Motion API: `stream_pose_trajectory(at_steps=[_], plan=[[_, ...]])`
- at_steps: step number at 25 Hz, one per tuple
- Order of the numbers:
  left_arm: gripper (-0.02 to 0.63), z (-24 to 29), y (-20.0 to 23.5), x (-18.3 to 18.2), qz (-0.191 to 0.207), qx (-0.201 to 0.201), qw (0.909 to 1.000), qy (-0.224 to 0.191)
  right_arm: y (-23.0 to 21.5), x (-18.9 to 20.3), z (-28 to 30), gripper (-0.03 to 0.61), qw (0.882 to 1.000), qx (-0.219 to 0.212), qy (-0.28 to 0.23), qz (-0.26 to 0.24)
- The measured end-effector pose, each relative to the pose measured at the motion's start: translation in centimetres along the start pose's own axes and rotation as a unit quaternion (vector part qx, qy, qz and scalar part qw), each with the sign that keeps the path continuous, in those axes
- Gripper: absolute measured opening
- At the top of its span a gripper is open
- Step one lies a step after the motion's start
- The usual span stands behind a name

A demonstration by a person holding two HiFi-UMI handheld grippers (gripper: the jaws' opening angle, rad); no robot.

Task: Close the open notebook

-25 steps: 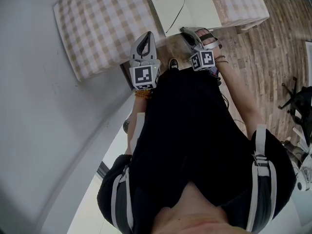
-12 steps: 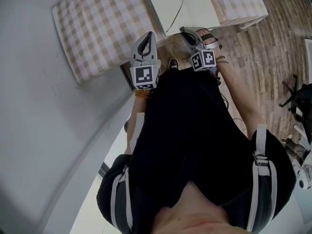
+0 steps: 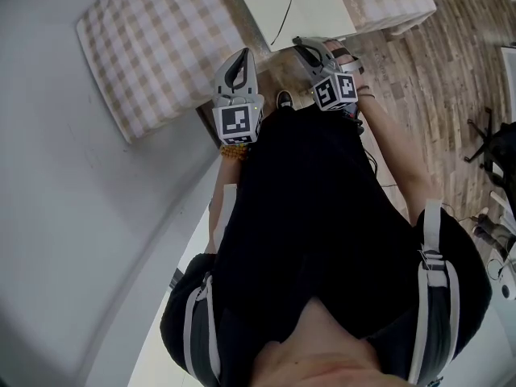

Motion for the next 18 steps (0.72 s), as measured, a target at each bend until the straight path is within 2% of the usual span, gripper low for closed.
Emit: stream_pose_trajectory(at_steps=[2,12,18], plan=[[0.002,-1.3,-1.6,0.2,0.003,0.004,1.0,-0.001,1.0,-0.1,-1.8,0.04,1.0,0.007,-0.002,0.009],[0.002,-1.0,-2.6,0.1,0.008,0.019,0.9998,0.0,0.6,0.2,-2.9,0.037,0.998,0.029,-0.005,0.057],[0.002,-0.7,-2.6,0.2,0.01,0.023,0.9997,0.001,0.0,0.5,-3.3,0.033,0.993,0.049,-0.01,0.107]])
Point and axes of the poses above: the fingertips, and each gripper's own axes: z forward along the fingers, y to its left, x out of its underside, the point moved 5 cm from there along -z, backward along the fingers, and after that the axes turned 9 degrees about -y, right-handed, at the moved point
